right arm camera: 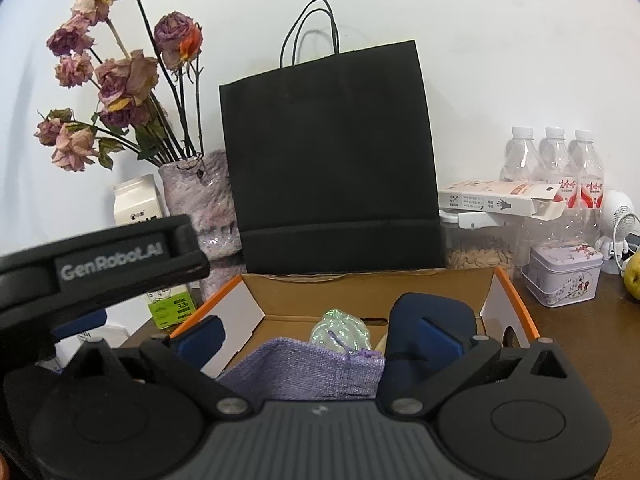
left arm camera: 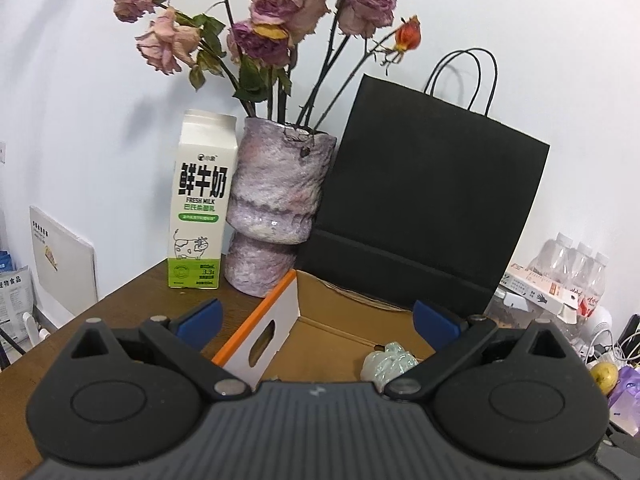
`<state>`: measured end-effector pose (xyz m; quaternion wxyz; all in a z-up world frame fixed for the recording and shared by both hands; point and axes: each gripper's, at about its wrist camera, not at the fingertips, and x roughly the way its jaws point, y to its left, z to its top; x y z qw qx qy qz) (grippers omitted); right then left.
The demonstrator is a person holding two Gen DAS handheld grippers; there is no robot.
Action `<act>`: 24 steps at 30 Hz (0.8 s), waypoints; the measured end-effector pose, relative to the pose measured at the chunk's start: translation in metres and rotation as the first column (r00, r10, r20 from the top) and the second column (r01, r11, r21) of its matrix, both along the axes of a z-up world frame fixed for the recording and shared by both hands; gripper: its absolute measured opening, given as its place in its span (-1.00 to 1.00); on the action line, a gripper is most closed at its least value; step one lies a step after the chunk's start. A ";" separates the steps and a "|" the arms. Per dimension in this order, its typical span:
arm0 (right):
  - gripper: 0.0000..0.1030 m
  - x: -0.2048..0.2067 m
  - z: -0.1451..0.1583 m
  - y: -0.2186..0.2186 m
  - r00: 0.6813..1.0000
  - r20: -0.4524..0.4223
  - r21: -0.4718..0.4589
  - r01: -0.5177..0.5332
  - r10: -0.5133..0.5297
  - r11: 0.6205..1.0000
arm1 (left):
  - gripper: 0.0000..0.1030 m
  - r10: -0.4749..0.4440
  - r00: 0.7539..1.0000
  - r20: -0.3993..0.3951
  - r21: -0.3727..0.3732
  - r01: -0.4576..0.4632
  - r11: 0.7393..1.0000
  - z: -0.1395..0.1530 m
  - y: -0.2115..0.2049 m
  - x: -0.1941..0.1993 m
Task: Organize objects
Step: 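Open both grippers to drop the cap and lavender pouch into the box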
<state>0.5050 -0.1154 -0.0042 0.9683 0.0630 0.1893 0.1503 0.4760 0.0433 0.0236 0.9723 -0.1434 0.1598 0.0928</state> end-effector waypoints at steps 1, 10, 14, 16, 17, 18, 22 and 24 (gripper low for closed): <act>1.00 -0.002 0.001 0.000 1.000 0.001 -0.001 -0.002 0.002 1.000 | 1.00 0.002 1.000 0.001 0.000 -0.002 1.000 0.000 0.001 -0.002; 1.00 -0.020 0.003 -0.002 1.000 0.010 -0.022 -0.022 0.023 1.000 | 1.00 0.006 1.000 0.008 -0.004 -0.006 1.000 0.000 0.008 -0.024; 1.00 -0.031 0.005 -0.005 1.000 0.018 -0.031 -0.023 0.023 0.999 | 1.00 0.004 1.000 0.025 -0.008 -0.004 1.000 0.002 0.009 -0.037; 1.00 -0.037 0.005 -0.006 0.999 0.023 -0.039 -0.024 0.025 0.999 | 1.00 0.003 0.999 0.032 -0.010 -0.002 1.000 0.002 0.009 -0.044; 1.00 -0.040 0.005 -0.006 0.999 0.025 -0.043 -0.025 0.026 0.999 | 1.00 0.002 0.999 0.035 -0.011 -0.002 1.000 0.003 0.010 -0.048; 1.00 -0.043 0.006 -0.007 0.999 0.027 -0.047 -0.027 0.028 0.999 | 1.00 0.003 0.999 0.037 -0.011 -0.002 1.000 0.003 0.010 -0.051; 1.00 -0.056 0.007 -0.008 0.999 0.036 -0.063 -0.036 0.038 0.997 | 1.00 -0.001 0.999 0.041 -0.010 0.002 1.000 0.005 0.009 -0.064; 1.00 -0.064 0.008 -0.009 0.998 0.043 -0.069 -0.037 0.040 0.997 | 1.00 -0.004 0.999 0.049 -0.009 0.004 1.000 0.006 0.009 -0.072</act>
